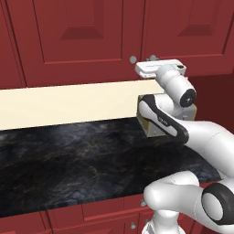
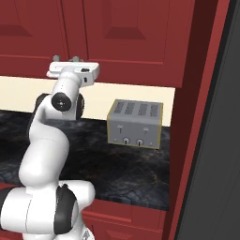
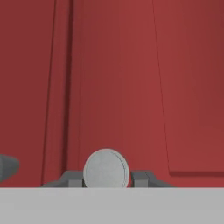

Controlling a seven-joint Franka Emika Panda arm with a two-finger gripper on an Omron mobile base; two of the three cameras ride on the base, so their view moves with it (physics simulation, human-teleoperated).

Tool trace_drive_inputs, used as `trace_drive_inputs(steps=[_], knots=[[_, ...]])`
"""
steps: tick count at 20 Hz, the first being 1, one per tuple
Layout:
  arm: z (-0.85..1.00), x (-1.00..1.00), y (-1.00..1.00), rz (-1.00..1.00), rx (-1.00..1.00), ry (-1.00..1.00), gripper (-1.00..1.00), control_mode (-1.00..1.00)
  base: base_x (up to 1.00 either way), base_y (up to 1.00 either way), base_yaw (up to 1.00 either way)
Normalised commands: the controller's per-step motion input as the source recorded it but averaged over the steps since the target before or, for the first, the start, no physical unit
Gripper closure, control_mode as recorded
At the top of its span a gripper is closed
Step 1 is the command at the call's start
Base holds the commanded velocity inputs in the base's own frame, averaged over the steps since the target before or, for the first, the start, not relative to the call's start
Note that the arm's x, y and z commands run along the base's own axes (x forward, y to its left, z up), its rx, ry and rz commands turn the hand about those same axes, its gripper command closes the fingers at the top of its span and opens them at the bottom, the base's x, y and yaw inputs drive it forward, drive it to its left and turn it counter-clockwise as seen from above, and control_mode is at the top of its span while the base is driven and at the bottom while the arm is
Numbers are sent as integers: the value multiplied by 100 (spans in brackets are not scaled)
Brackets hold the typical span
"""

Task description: Move the bowls from the cabinet to the plates on the dining table.

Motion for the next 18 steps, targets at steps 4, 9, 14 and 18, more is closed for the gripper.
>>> trace_drive_inputs(steps=[4, 9, 14, 18], knots=[[29, -2, -23, -1, 0, 9, 100, -100, 0, 0, 0], [24, -5, -38, -6, 0, 10, 100, -100, 0, 0, 0], [28, -8, -45, -8, 0, 11, 100, -100, 0, 0, 0], [29, -15, -51, -9, 0, 10, 100, -100, 0, 0, 0]])
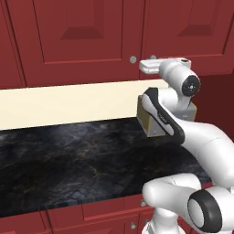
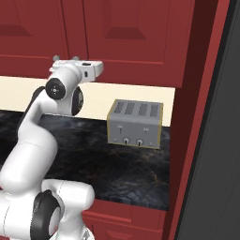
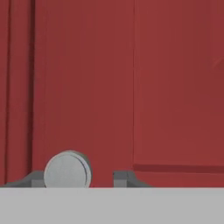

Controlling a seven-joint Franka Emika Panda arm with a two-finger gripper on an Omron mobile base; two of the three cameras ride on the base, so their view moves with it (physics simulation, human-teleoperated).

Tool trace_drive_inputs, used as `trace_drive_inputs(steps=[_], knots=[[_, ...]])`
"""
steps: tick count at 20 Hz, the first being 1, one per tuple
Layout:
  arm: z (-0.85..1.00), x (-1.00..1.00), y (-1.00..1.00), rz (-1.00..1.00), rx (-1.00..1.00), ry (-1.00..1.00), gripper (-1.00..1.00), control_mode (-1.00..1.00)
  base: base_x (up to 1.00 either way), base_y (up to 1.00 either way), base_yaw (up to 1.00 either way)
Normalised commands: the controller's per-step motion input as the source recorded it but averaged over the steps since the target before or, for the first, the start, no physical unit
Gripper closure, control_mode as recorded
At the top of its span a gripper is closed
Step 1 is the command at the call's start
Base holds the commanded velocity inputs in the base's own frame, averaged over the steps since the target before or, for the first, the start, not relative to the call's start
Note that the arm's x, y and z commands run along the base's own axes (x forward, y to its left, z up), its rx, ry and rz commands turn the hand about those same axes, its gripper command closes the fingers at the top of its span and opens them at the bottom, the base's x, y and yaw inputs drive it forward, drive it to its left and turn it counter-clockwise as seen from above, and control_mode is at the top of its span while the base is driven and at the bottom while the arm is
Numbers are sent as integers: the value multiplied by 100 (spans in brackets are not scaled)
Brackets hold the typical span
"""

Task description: Move the bowls from the cabinet to the plates on the dining table.

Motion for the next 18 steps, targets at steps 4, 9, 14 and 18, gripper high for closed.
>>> trace_drive_inputs(steps=[4, 9, 14, 18], knots=[[25, -16, -54, -9, 0, 10, 100, -100, 0, 0, 0], [0, 0, -3, 0, 0, 1, 100, -100, 0, 0, 0], [3, 0, -26, 1, 0, 3, 100, -100, 0, 0, 0], [17, -2, -46, 3, 0, 11, 100, -100, 0, 0, 0]])
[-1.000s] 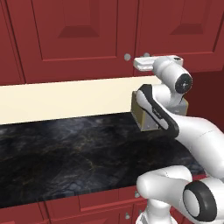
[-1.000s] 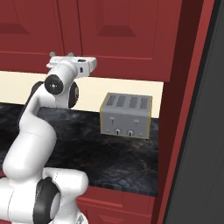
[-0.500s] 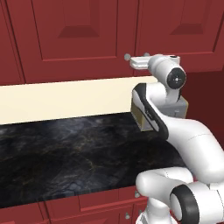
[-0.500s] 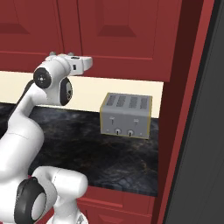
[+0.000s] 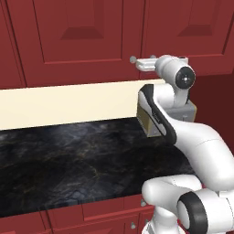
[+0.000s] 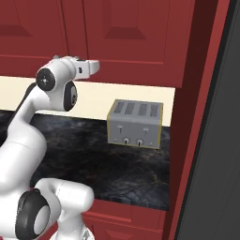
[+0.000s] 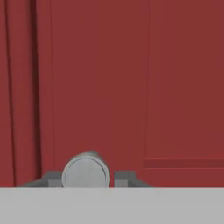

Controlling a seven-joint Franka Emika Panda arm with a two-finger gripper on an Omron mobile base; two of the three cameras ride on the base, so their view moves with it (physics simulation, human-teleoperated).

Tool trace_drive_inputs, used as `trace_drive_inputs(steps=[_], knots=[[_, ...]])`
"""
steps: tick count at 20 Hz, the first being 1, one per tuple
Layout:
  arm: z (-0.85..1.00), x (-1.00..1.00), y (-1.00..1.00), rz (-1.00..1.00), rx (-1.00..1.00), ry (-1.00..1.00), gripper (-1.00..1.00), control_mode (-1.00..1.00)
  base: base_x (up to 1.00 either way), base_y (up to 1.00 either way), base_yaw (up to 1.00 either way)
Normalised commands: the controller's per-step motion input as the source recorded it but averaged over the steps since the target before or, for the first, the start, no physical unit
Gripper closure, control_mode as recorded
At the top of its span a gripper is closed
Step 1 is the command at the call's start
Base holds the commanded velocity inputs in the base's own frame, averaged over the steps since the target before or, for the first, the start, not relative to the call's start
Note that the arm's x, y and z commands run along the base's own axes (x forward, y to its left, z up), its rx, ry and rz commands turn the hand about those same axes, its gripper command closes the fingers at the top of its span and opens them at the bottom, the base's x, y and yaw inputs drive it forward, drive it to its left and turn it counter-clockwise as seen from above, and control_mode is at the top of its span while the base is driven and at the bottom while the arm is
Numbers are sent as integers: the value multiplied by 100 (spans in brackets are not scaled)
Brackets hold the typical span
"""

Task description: Move the bowls from the cabinet to the plates on the dining table.

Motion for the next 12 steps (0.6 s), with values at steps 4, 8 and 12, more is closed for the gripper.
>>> trace_drive_inputs(steps=[4, 8, 12], knots=[[22, -17, -53, 2, 0, 12, 100, -100, 0, 0, 0], [16, -27, -68, 1, 0, 10, 100, -100, 0, 0, 0], [12, -29, -72, 0, 0, 11, 100, -100, 0, 0, 0]])
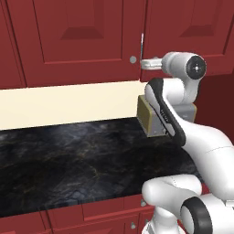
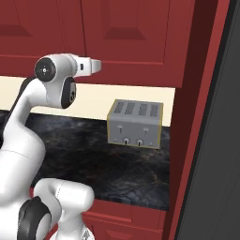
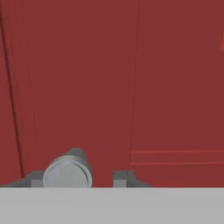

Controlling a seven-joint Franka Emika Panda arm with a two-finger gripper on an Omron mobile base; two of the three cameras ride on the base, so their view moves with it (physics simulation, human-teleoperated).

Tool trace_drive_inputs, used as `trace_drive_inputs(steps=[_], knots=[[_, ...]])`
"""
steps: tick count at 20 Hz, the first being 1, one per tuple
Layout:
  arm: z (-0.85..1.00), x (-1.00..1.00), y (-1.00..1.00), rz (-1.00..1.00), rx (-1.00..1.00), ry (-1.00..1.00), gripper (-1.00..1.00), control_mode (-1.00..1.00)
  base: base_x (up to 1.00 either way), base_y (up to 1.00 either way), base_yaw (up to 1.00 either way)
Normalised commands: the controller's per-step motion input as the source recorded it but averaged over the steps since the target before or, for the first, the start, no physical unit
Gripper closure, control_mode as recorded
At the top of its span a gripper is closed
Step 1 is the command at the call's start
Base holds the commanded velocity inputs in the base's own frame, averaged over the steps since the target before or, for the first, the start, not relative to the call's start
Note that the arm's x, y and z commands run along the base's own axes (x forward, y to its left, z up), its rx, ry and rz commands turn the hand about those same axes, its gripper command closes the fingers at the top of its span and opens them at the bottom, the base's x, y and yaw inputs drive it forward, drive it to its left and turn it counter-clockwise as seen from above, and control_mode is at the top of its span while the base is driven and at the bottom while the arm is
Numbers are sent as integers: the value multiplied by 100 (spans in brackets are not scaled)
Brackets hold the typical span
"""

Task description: Move the bowls from the cabinet to the plates on the dining table.

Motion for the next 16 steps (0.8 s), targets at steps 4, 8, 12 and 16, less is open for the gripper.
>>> trace_drive_inputs(steps=[4, 8, 12, 16], knots=[[7, -33, -79, 0, 0, 9, 100, -100, 0, 0, 0], [0, -33, -90, 0, 3, 3, 100, -100, 0, 0, 0], [-1, -30, -85, 0, 9, -2, 100, -100, 0, 0, 0], [0, -31, -94, 0, 8, 0, 100, -100, 0, 0, 0]])
